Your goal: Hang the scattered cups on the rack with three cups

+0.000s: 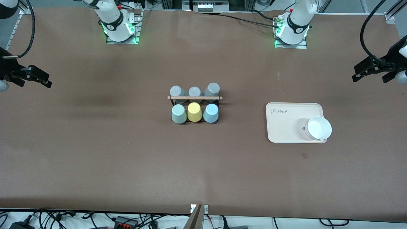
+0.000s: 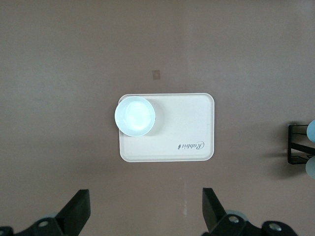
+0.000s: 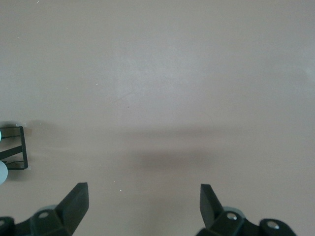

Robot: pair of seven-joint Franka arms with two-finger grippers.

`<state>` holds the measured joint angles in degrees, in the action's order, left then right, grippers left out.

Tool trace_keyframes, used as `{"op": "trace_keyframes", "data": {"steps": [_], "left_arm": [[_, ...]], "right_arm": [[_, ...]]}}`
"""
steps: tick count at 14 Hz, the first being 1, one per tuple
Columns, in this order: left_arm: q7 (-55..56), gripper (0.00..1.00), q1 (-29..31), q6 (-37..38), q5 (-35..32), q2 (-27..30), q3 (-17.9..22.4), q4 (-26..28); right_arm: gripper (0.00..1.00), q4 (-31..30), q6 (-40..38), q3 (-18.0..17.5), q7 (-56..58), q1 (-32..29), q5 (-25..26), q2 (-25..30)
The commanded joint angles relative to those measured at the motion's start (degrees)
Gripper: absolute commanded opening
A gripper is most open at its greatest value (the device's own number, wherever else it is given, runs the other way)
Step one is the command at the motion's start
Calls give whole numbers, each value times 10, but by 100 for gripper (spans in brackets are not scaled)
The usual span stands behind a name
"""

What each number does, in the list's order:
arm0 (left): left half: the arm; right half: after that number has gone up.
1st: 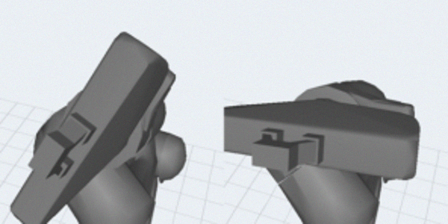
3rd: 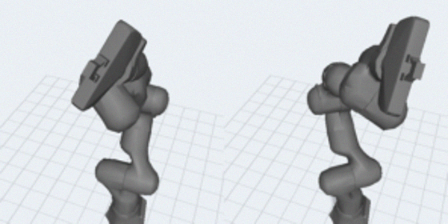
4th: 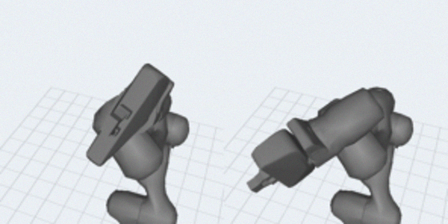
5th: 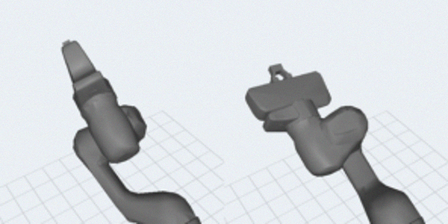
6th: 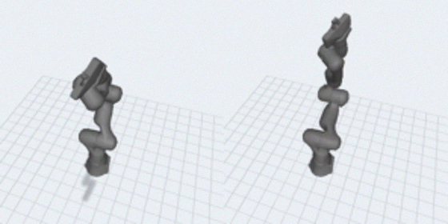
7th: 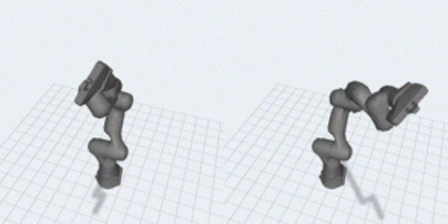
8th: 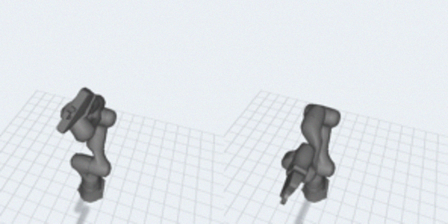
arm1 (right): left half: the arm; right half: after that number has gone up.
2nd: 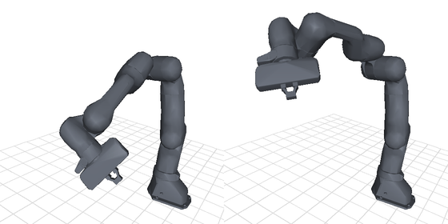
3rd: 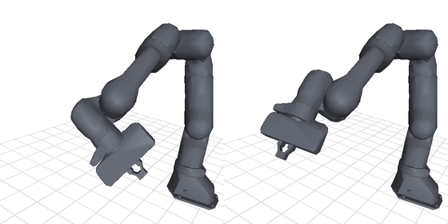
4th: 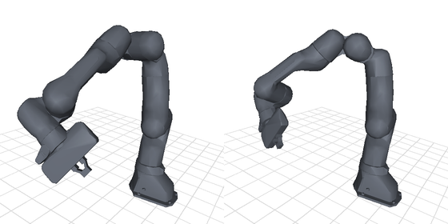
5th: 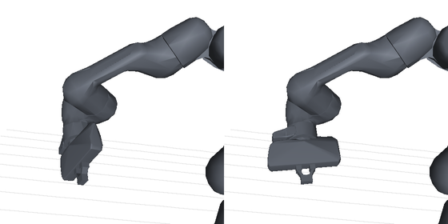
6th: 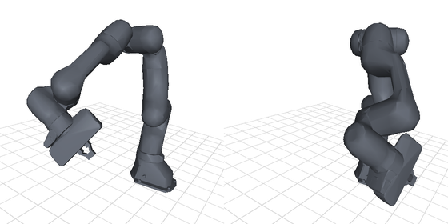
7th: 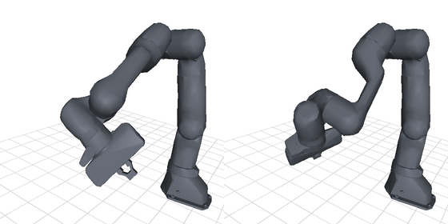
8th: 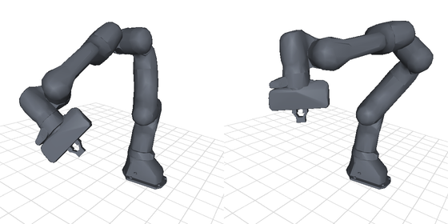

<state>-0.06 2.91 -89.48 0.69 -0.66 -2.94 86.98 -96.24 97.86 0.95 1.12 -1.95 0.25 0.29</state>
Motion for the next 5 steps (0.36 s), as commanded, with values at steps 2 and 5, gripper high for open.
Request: {"op": "trace_keyframes", "data": {"steps": [2, 5], "left_arm": [[-6, 100, 7, 10, 12, 4, 0, -5], [-6, 100, 7, 10, 12, 3, 1, -5]], "right_arm": [[100, -10, 1, -1, 23, 0, 1, 10], [100, -10, 1, -1, 23, 0, 1, 10]]}}
